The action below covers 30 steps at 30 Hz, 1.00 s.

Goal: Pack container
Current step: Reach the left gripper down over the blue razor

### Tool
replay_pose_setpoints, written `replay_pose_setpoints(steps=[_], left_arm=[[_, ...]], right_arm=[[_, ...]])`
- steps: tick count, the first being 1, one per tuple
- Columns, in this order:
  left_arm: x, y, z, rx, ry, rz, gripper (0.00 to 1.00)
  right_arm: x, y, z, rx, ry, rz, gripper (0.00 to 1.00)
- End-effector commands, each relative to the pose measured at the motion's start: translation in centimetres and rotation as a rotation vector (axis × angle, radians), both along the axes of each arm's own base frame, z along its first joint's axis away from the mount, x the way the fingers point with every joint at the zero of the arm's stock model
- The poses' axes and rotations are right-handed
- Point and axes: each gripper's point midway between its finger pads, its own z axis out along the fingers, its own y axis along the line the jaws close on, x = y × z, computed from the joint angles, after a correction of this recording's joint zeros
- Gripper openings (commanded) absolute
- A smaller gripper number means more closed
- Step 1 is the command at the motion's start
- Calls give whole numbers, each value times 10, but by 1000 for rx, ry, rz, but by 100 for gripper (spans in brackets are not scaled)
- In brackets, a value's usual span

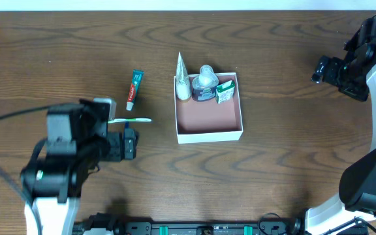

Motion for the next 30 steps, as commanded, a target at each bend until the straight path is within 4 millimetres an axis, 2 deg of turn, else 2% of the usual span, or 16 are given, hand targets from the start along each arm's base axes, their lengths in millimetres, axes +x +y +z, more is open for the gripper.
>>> replay_pose_setpoints(steps=[1,8,12,15,17,22,28,30], left_arm=[[12,3,-15,5,73,25,98],[33,3,-68,-3,278,59,98],[52,8,-87,-2,296,84,99],[60,14,-94,-11,299,117,100],[62,19,-97,-8,306,134,97],[59,36,-111,33,350,182,96],[53,38,-135,33,444,186,96],[52,37,-144,34,478,185,93]], right_arm=[[2,-3,12,-12,-31,-10,99],[2,-3,12,-12,-31,-10,99],[2,-3,12,-12,-31,-10,99],[2,-3,12,-12,-31,-10,99],[2,-3,12,-12,-31,-10,99],[2,-3,12,-12,-31,-10,99],[2,-3,12,-12,-31,-10,99],[2,-3,12,-12,-31,-10,99]])
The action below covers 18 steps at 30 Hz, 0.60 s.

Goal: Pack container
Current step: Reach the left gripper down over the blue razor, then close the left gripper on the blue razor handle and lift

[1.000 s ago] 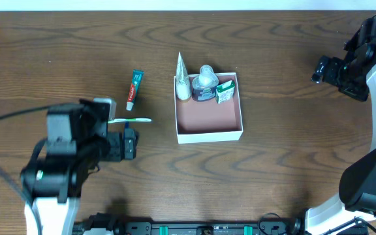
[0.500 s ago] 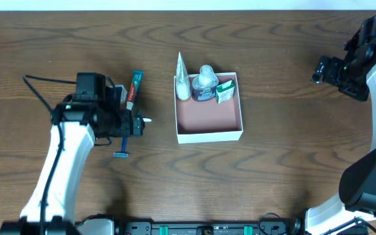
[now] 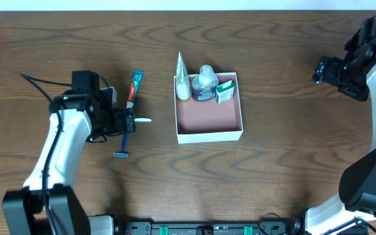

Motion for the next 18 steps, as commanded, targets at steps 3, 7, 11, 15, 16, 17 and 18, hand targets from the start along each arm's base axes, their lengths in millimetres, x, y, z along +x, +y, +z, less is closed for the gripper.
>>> replay_pose_setpoints(steps=[3,7,11,15,16,17,18], left_arm=[[-4,4,-22,9,81,9,91],[-6,4,-36,6,127,8,91],[-8,4,-49,4,164,8,86],[-5,4,-60,3,176,8,85],[-4,4,-62,3,176,8,85],[-3,4,-65,3,178,8,85],[-2,4,-67,3,177,8,84]], right_arm=[[2,-3,12,-9,-31,-9,99],[2,-3,12,-9,-31,-9,99],[2,-3,12,-9,-31,-9,99],[2,-3,12,-9,-31,-9,99],[2,-3,12,-9,-31,-9,99],[2,-3,12,-9,-31,-9,99],[2,-3,12,-9,-31,-9,99]])
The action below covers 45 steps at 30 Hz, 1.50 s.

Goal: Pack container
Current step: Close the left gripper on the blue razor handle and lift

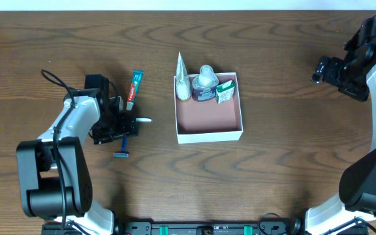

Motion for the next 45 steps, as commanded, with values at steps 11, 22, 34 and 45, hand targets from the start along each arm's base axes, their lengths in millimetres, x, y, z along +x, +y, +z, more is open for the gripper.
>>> replay_pose_setpoints(steps=[11,22,34,45], left_arm=[[0,13,-11,65,15,1,63],[-14,21,-32,116,19,0,55],[-16,19,-37,108,19,41,6],[15,-3,37,-29,-69,20,6]], right_arm=[[2,-3,12,-9,-31,-9,99],[2,-3,12,-9,-31,-9,99],[2,-3,12,-9,-31,-9,99],[2,-3,12,-9,-32,-9,99]])
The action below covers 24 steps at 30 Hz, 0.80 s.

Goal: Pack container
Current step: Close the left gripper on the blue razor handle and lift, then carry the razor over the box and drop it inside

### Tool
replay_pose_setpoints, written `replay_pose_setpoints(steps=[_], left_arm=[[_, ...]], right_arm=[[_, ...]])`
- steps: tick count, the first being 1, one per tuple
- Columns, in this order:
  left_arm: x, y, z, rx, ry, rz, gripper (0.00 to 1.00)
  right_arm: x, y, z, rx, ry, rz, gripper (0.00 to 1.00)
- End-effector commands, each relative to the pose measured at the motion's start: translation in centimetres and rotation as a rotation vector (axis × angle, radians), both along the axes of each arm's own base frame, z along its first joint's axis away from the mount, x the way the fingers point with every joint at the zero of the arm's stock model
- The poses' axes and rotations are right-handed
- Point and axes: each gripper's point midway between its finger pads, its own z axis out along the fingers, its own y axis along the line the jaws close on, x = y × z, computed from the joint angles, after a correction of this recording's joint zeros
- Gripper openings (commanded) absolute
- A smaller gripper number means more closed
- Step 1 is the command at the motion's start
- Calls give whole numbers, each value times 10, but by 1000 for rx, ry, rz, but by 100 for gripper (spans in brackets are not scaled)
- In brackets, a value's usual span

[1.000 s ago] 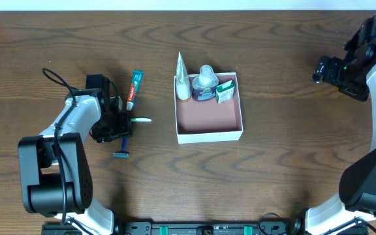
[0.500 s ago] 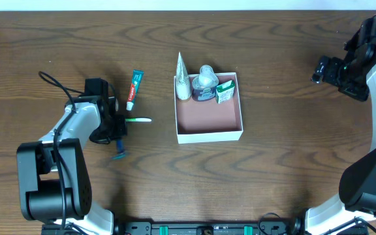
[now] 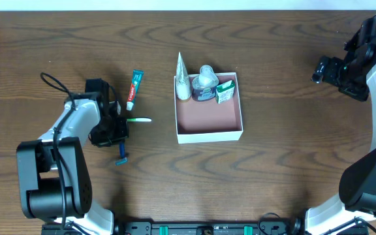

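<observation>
A white box (image 3: 210, 136) stands mid-table and holds a white tube (image 3: 183, 79), a small bottle (image 3: 205, 83) and a green packet (image 3: 225, 91) along its far wall. Left of it lie a toothpaste tube (image 3: 134, 89) and a green-and-white toothbrush (image 3: 140, 120). A blue razor (image 3: 121, 156) sticks out toward the table front from under my left gripper (image 3: 118, 134), which looks shut on its handle. My right gripper (image 3: 321, 68) hangs far to the right, away from everything; its jaws are too small to read.
The left arm's cable (image 3: 52, 83) loops over the table at the far left. The box floor in front of the packed items is bare pink. The right arm stands along the table's right edge.
My left gripper has pulled back slightly toward the table front. The blue razor has shifted with it, and more of the toothbrush shows. The right arm has not moved.
First my left arm reached in from the front-left, its gripper at the toothbrush and razor. Then the arm had swung around, with the gripper over the razor handle beside the toothbrush. It stayed there, and now the razor has moved a little toward the front with it.
</observation>
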Motion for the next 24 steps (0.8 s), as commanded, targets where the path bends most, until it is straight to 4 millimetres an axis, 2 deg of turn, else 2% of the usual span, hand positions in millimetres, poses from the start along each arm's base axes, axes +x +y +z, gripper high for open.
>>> replay_pose_setpoints(steps=[1,4,5,8,11,14,17,19,24], left_arm=[[34,-13,52,-83,-145,-20,6],[47,-23,105,-131,-262,-64,6],[50,-32,133,-158,-338,-137,6],[54,-53,186,-182,-510,-289,6],[49,-83,234,-166,-711,-516,6],[38,-122,272,-146,-900,-763,6],[28,-159,293,-161,-1016,-935,6],[18,-185,296,-170,-1063,-1082,6],[-2,-237,274,-177,-1065,-1438,6]], right_arm=[[2,-3,12,-10,-32,-9,99],[2,-3,12,-10,-32,-9,99],[2,-3,12,-10,-32,-9,99],[2,-3,12,-10,-32,-9,99],[2,-3,12,-10,-32,-9,99],[2,-3,12,-10,-32,-9,99],[2,-3,12,-10,-32,-9,99],[2,-3,12,-10,-32,-9,99],[2,-3,12,-10,-32,-9,99]])
